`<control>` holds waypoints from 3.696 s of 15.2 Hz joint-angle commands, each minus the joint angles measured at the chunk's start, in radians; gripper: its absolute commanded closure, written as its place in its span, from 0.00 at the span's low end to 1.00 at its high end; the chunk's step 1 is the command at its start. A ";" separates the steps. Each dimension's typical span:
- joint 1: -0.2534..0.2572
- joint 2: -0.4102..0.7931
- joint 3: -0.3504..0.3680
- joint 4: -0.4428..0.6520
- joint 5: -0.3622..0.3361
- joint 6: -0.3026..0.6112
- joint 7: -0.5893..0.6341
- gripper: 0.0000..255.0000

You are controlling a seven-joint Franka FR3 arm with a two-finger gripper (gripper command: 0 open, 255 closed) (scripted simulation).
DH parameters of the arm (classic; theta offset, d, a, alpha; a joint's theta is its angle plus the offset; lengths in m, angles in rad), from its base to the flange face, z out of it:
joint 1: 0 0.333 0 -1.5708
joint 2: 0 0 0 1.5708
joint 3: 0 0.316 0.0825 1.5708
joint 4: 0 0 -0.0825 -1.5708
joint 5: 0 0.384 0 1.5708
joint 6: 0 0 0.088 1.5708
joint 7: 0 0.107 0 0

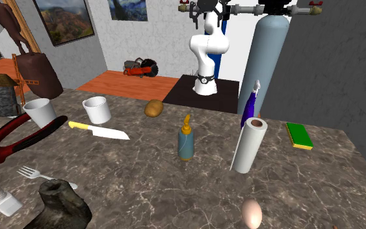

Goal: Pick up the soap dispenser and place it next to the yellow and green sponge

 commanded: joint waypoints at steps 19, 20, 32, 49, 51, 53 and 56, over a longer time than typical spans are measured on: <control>-0.002 0.572 0.034 0.150 -0.003 0.477 -0.005 0.00; -0.002 0.608 0.035 0.171 -0.005 0.495 -0.004 0.00; 0.002 1.055 0.040 0.540 -0.033 0.611 0.015 0.00; 0.009 1.177 0.041 0.585 -0.038 0.693 0.018 0.00; 0.009 1.177 0.041 0.585 -0.038 0.693 0.018 1.00; 0.009 1.177 0.041 0.585 -0.038 0.693 0.018 1.00; 0.009 1.177 0.041 0.585 -0.038 0.693 0.018 1.00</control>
